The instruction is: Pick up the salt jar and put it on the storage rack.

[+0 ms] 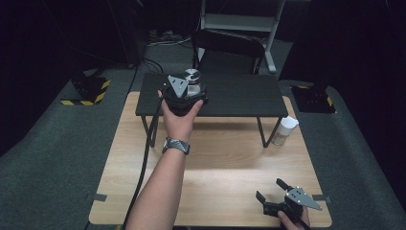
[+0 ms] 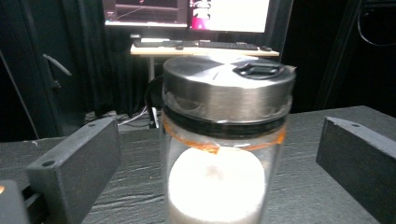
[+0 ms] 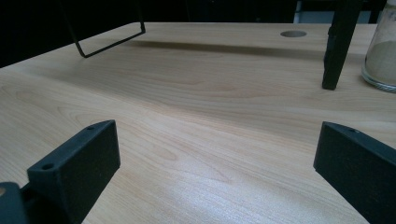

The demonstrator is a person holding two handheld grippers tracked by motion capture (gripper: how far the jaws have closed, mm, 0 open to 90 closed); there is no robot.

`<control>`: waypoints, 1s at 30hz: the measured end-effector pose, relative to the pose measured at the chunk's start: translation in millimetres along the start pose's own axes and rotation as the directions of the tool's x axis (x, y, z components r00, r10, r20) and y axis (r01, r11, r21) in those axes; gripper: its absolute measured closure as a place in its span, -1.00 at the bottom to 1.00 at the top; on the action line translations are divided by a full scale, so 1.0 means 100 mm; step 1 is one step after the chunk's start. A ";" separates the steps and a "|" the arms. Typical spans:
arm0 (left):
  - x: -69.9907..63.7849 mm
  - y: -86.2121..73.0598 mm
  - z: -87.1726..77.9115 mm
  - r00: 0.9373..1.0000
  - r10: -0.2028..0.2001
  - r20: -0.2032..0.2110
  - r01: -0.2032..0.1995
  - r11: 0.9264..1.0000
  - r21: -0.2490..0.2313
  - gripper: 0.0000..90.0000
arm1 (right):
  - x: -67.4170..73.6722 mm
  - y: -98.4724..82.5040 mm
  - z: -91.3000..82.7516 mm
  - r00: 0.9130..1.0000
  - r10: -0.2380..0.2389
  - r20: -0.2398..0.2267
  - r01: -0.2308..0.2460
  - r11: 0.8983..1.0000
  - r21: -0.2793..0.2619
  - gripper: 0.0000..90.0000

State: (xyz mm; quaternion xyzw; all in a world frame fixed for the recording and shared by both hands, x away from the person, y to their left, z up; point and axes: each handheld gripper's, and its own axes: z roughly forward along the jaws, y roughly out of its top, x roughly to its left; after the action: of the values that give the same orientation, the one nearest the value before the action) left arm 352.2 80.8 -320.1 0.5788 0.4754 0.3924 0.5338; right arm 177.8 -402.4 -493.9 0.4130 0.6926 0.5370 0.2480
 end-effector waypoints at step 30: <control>0.24 -0.15 -0.72 0.998 0.020 0.060 -0.014 0.994 -0.105 -0.99 | 0.03 0.01 0.00 1.000 -0.023 0.004 0.023 1.000 0.006 -0.99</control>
State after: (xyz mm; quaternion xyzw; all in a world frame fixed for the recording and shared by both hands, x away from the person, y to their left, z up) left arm 286.6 121.0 -327.4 0.5658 0.4326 0.4037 0.5743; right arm 176.3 -400.3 -492.9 0.4067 0.6983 0.5314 0.2542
